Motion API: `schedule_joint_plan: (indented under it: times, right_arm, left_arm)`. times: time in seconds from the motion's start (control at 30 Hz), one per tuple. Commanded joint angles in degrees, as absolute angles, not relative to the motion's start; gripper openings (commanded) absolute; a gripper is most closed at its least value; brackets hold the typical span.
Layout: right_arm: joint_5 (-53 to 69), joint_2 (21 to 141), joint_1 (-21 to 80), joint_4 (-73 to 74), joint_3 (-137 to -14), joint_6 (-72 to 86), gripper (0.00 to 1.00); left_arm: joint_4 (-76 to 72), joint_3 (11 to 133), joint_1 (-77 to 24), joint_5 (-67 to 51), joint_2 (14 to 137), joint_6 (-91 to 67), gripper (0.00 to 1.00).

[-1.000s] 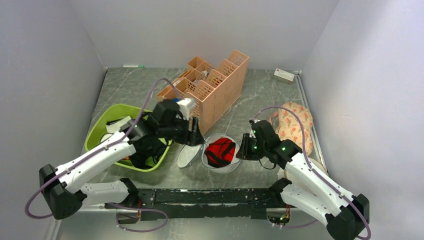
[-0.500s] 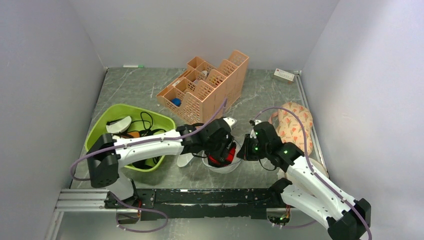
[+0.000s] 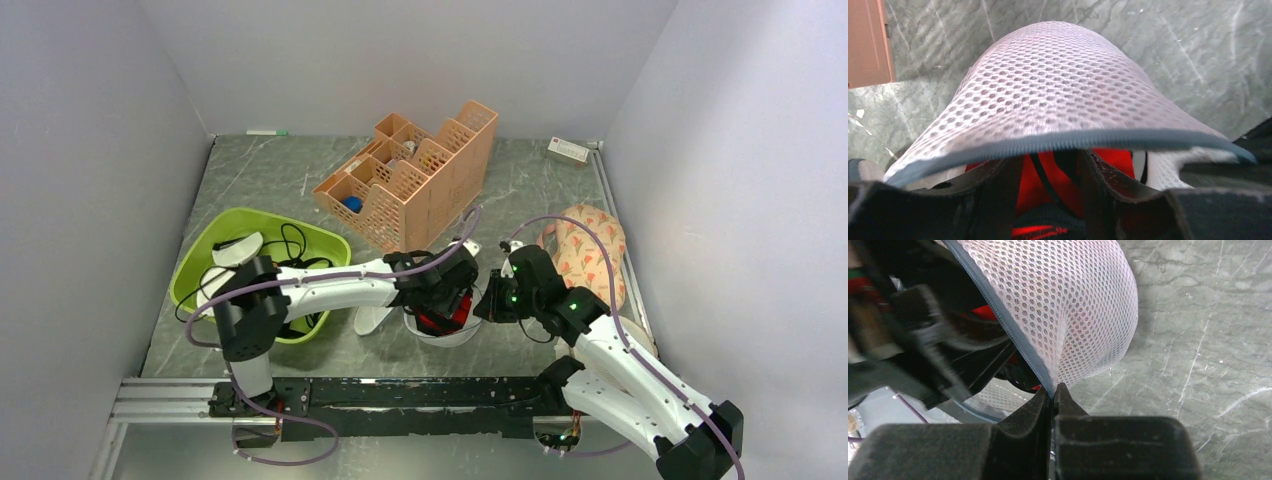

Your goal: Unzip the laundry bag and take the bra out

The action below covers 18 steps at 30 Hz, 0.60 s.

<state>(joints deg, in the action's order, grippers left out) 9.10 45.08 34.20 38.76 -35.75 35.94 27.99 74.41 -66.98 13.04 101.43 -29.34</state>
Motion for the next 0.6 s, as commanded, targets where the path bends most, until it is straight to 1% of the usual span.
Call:
schedule_joint_plan:
  times: [0.0,0.03,0.1,0.2,0.27,0.3,0.43,0.57]
  right_arm:
    - [9.8,44.3,34.3,37.4,-35.2,35.2,0.0]
    - [9.8,44.3,34.4,37.4,-35.2,35.2,0.0]
    - [9.9,44.4,34.3,37.4,-35.2,35.2,0.0]
    - [9.9,44.4,34.3,37.3,-35.0,35.2,0.0]
    - [9.7,44.4,34.3,37.2,-34.9,35.2,0.0]
    - [9.6,44.3,34.3,37.2,-34.9,35.3,0.0]
    - [8.5,44.1,34.3,37.1,-35.1,35.8,0.0]
    - [7.4,43.8,34.3,36.9,-34.9,36.2,0.0]
  left_arm:
    - [25.7,76.7,-67.1,16.1,104.0,-28.1,0.5]
    - [25.7,76.7,-67.1,16.3,104.0,-28.1,0.45]
    - [25.8,76.4,-67.1,16.3,103.4,-28.2,0.32]
    - [25.9,75.5,-67.0,14.5,100.1,-28.3,0.14]
    - [25.9,74.1,-67.2,13.3,96.8,-29.0,0.09]
    - [25.9,73.2,-67.2,12.6,95.1,-29.3,0.07]
    - [25.6,69.8,-67.1,9.8,86.2,-30.2,0.07]
    - [26.6,69.1,-67.1,10.1,78.6,-30.9,0.07]
